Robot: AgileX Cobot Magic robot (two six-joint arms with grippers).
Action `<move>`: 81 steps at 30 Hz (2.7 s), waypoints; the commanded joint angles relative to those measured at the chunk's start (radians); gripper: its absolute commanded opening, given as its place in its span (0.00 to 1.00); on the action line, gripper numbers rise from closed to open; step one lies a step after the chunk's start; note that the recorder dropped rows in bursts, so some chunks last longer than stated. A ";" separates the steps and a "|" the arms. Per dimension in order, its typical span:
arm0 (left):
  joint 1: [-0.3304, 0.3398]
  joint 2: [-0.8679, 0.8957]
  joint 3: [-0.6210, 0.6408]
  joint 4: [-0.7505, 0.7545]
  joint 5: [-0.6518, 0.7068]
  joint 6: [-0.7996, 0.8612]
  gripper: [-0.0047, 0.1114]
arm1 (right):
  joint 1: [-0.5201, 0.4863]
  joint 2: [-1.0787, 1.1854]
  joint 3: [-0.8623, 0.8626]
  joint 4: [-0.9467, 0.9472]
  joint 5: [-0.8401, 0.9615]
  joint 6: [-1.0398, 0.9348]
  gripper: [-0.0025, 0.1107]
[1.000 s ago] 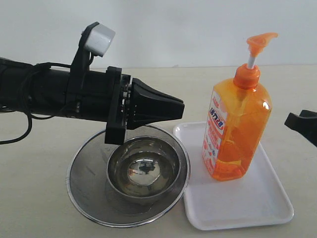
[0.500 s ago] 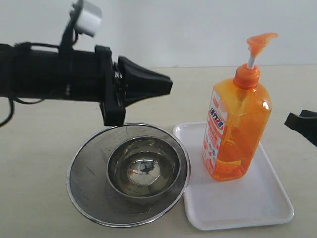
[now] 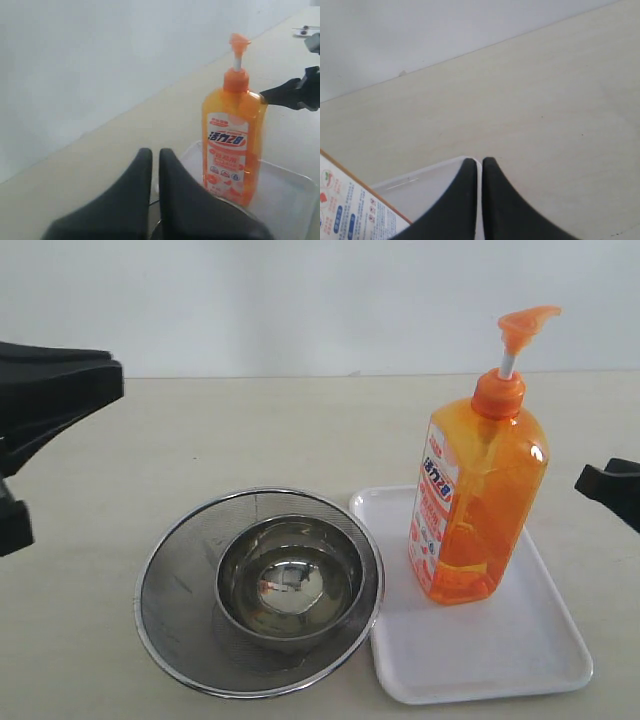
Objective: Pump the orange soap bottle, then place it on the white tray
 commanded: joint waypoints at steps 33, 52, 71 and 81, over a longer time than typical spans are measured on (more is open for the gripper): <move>0.203 -0.805 0.425 -0.004 -0.081 -0.152 0.08 | -0.001 0.003 0.002 0.000 -0.016 -0.008 0.02; 0.247 -0.805 0.497 -0.004 -0.114 -0.294 0.08 | -0.001 0.003 0.002 0.000 -0.016 -0.008 0.02; 0.247 -0.805 0.500 -0.004 -0.088 -0.294 0.08 | -0.001 0.003 0.002 0.000 -0.016 -0.008 0.02; 0.247 -0.805 0.500 0.352 -0.096 -0.647 0.08 | -0.001 0.003 0.002 0.000 -0.016 -0.011 0.02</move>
